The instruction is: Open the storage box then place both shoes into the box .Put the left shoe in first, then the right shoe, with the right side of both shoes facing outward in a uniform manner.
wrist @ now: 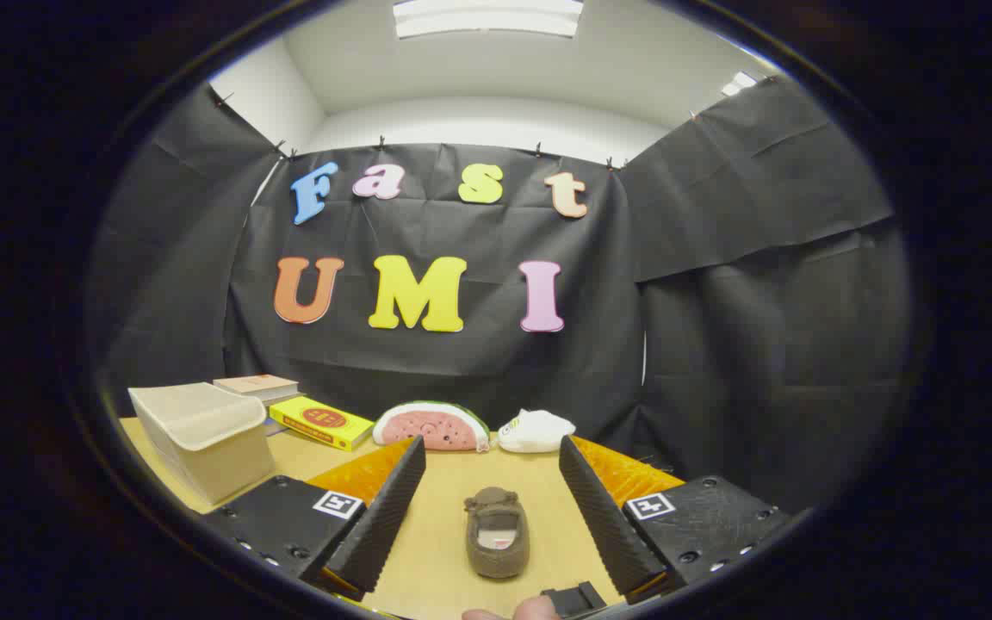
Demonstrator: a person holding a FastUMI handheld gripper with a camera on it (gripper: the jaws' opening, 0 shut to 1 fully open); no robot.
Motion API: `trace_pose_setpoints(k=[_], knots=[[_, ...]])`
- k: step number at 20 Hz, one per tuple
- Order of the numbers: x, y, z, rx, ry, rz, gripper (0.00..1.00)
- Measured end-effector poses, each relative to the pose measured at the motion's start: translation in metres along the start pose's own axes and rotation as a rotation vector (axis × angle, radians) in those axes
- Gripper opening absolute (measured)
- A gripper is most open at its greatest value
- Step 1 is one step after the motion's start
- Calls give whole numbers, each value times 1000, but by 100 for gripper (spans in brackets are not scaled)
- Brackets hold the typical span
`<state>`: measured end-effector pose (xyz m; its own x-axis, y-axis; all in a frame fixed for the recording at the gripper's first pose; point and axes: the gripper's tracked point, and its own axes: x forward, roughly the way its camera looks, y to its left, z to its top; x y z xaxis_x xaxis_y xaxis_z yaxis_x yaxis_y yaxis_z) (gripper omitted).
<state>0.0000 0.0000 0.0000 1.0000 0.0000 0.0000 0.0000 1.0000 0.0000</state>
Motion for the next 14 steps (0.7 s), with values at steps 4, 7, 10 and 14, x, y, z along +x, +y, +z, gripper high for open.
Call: trace_pose_setpoints(k=[4,7,10,14], knots=[[0,2,-1,-11,-2,-1,95],[2,7,-4,-12,3,7,95],[5,13,-6,-13,12,23,95],[9,15,-8,1,19,30,95]])
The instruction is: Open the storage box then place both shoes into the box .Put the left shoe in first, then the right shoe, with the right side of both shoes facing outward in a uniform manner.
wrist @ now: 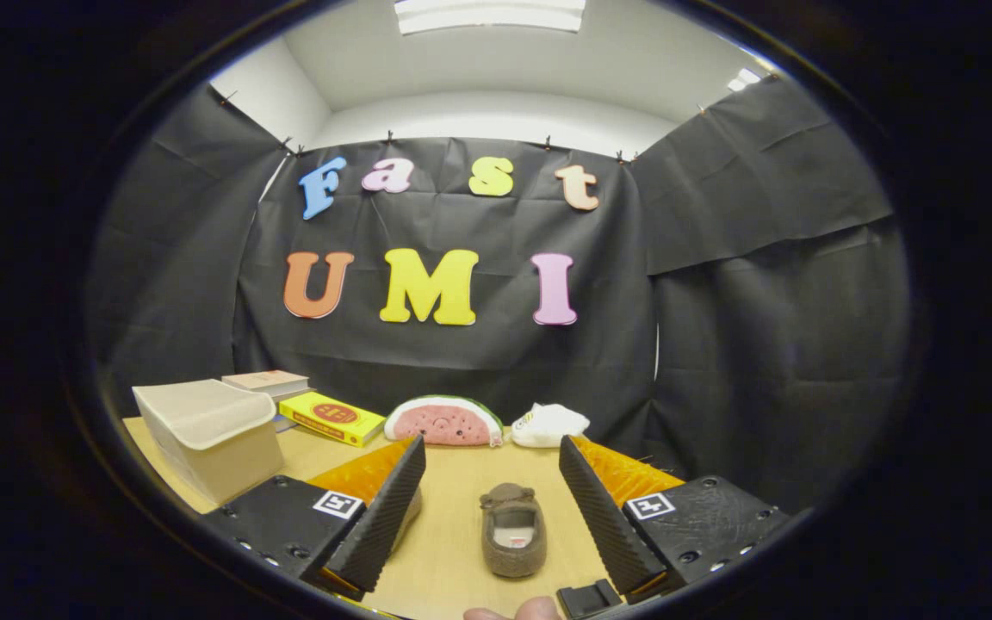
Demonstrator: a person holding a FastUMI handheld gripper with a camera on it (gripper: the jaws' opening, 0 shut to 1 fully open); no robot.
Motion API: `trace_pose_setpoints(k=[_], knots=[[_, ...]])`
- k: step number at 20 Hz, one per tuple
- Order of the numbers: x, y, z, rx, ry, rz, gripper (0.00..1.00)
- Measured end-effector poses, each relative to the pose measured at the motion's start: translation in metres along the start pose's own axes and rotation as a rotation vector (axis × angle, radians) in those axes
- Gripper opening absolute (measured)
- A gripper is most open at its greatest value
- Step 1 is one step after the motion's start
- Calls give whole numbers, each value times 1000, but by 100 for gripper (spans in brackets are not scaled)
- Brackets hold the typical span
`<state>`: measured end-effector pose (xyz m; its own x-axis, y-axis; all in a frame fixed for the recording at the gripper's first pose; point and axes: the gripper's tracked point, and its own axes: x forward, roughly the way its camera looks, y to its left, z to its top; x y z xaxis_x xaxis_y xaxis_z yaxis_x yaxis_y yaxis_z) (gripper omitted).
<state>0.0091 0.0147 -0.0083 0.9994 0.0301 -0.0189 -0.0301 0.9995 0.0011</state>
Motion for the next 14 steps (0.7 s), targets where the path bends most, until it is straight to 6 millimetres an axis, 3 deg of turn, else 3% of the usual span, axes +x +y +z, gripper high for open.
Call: trace_pose_setpoints(k=[14], knots=[[6,-1,-5,21,23,10,95]])
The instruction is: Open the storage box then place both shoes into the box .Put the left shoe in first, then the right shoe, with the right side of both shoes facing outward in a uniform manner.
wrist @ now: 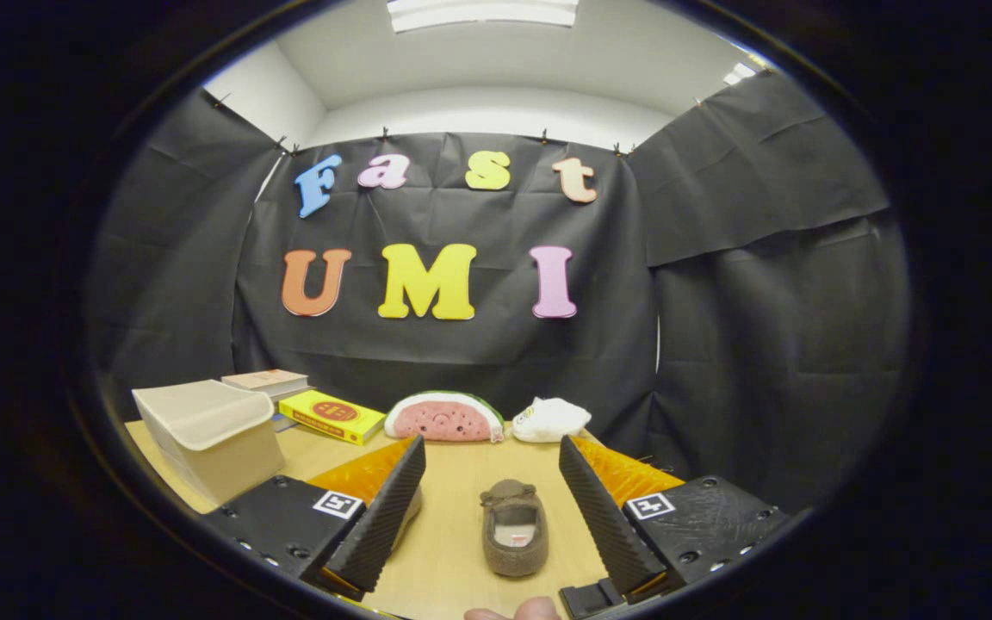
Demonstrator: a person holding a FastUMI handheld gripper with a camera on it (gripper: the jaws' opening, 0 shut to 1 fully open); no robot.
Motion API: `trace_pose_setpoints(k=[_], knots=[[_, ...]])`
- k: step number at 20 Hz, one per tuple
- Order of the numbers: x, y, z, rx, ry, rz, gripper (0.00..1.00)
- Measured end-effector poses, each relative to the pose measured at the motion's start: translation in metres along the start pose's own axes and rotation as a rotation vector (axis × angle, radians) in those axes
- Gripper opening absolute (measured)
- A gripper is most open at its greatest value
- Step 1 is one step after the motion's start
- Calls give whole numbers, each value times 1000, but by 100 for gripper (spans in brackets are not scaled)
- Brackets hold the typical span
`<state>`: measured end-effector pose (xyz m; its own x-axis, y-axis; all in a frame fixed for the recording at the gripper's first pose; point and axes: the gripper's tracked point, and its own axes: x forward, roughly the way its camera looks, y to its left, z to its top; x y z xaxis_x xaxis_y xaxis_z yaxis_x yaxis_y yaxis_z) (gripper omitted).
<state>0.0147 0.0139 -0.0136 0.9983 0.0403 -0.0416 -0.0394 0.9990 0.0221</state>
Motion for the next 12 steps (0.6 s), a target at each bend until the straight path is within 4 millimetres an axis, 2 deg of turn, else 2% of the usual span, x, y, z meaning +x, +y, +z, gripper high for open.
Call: trace_pose_setpoints(k=[3,6,9,12], knots=[[3,6,-2,12,3,26,95],[14,31,-1,39,11,102,95],[26,74,-2,88,29,195,96],[35,130,-4,122,50,309,96]])
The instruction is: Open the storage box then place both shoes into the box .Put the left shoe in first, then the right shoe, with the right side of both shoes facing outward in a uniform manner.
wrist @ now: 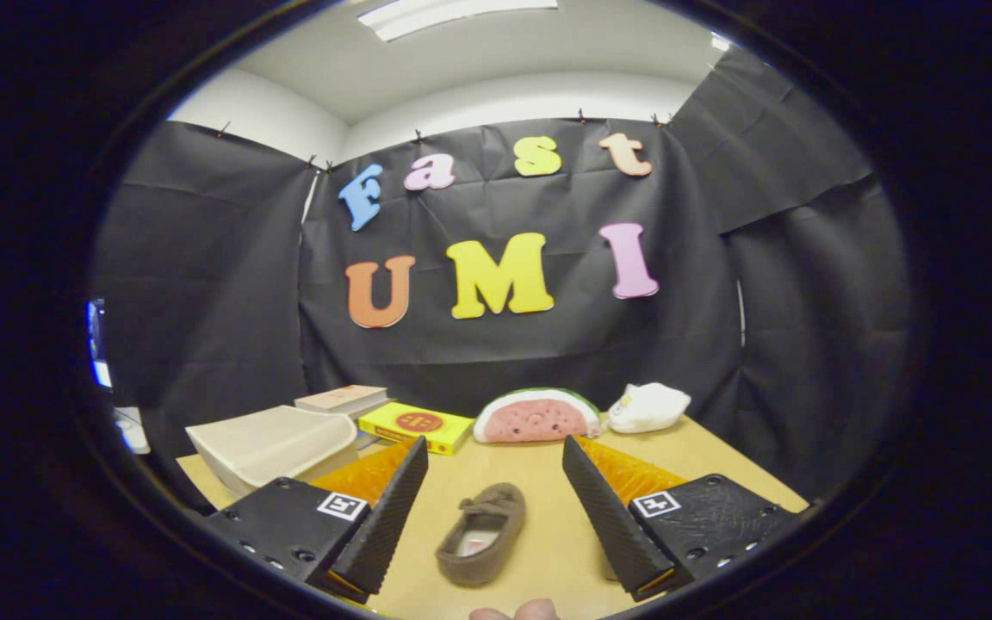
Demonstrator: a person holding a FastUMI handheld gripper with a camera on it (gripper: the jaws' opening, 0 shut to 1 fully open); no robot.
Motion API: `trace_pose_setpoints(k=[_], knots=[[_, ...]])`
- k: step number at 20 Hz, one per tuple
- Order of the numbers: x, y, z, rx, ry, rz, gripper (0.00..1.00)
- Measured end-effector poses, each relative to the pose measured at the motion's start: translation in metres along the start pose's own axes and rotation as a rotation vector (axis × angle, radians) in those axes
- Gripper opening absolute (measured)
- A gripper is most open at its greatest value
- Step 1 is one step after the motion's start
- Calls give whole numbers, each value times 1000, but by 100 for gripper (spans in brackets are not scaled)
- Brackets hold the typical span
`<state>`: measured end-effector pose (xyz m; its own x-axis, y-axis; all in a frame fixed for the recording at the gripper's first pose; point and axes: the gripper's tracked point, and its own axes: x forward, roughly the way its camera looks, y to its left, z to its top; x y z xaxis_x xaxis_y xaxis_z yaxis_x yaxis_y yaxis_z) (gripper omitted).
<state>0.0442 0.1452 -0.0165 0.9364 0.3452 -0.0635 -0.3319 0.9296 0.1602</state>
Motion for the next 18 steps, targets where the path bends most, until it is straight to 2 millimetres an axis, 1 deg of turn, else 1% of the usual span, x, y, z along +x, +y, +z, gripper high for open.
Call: trace_pose_setpoints(k=[2,6,9,13,14,17,18], knots=[[16,31,-2,19,8,68,96],[48,90,-16,60,23,192,96],[72,128,-37,98,60,279,96],[94,164,-64,209,142,358,96],[99,170,-72,215,164,362,95],[106,193,-89,285,223,409,95],[109,196,-94,313,242,420,95]])
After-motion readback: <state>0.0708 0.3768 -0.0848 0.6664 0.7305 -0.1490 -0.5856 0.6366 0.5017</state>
